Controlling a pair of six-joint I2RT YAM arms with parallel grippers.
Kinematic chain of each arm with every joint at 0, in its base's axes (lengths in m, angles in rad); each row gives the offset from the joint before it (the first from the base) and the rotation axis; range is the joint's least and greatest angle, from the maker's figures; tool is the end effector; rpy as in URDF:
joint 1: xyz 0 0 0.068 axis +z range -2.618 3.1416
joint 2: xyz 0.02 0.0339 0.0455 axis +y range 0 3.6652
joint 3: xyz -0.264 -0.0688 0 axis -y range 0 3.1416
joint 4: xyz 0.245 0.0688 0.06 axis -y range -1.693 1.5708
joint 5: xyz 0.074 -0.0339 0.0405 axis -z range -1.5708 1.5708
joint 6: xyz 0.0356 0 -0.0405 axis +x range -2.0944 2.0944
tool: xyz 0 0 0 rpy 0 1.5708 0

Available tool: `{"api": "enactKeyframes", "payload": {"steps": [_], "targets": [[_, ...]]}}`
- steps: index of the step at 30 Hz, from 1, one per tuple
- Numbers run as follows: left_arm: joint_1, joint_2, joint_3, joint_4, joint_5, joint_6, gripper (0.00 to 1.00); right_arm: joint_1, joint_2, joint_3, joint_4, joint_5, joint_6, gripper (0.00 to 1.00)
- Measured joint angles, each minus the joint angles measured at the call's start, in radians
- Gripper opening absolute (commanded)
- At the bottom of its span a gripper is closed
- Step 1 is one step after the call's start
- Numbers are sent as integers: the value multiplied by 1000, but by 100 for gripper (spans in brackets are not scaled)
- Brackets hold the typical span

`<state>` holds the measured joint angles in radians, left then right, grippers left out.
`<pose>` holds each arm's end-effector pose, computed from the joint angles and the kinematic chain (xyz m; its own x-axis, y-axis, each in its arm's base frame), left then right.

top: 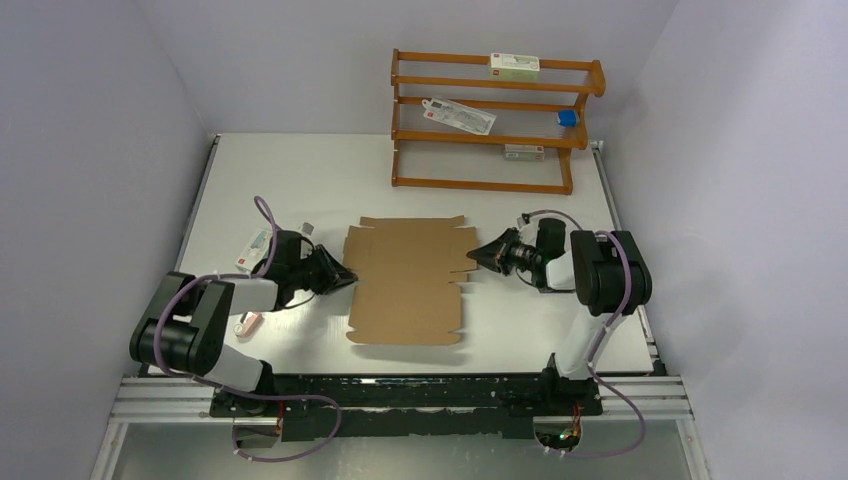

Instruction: Fold the paper box

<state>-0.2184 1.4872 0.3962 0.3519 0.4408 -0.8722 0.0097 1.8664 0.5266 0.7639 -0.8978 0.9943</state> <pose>0.2337 -0.0674 0.1154 -0.8087 -0.5299 -0.2552 -0.1796 0.6357 -0.7508 0.2918 0.0307 0.0889 -0.8517 0.5143 -0.1001 0.0958 0.3407 0.9353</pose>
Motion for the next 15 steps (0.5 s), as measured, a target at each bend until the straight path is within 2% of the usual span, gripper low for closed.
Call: {"api": "enactKeyframes", "payload": {"steps": [4, 7, 15], "targets": [[0, -39, 0, -16, -11, 23, 23, 6, -42, 35, -104, 31, -74, 0], [-9, -70, 11, -43, -26, 48, 26, 18, -58, 55, -168, 59, -120, 0], [-27, -69, 38, -64, -41, 75, 28, 28, -60, 63, -228, 90, -158, 0]]}}
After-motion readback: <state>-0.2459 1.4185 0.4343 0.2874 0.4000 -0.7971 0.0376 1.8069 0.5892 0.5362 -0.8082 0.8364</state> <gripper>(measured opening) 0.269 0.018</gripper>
